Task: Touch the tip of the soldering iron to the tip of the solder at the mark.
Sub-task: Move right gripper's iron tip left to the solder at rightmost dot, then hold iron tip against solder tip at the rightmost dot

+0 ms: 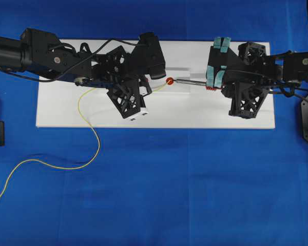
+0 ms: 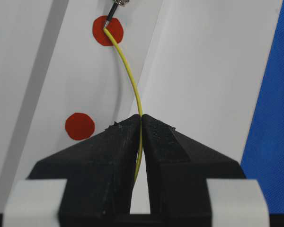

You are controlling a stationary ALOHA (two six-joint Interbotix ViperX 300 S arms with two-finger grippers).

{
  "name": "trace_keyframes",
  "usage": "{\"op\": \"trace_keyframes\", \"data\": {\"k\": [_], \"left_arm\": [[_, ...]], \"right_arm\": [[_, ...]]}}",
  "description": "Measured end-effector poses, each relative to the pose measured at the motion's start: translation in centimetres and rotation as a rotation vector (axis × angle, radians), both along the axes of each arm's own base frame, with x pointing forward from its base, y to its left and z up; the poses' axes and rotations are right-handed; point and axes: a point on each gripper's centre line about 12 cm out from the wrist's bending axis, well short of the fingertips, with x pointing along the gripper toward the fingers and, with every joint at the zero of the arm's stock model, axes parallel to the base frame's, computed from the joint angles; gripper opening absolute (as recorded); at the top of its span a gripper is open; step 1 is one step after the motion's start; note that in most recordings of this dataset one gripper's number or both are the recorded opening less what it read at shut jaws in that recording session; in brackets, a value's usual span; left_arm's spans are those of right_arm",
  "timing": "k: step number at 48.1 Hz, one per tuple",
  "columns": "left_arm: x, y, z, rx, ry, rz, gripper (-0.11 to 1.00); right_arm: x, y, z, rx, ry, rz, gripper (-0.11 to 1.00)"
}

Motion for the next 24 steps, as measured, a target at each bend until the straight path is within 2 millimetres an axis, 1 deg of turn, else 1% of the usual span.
{"op": "trace_keyframes", "data": {"k": [24], "left_arm": [[-0.01,0.06,0.00,-0.001,0.000,0.002,0.03]], "right_arm": [[0.04,-0.06,-0.30,0.000,0.009,0.001,0.08]]}}
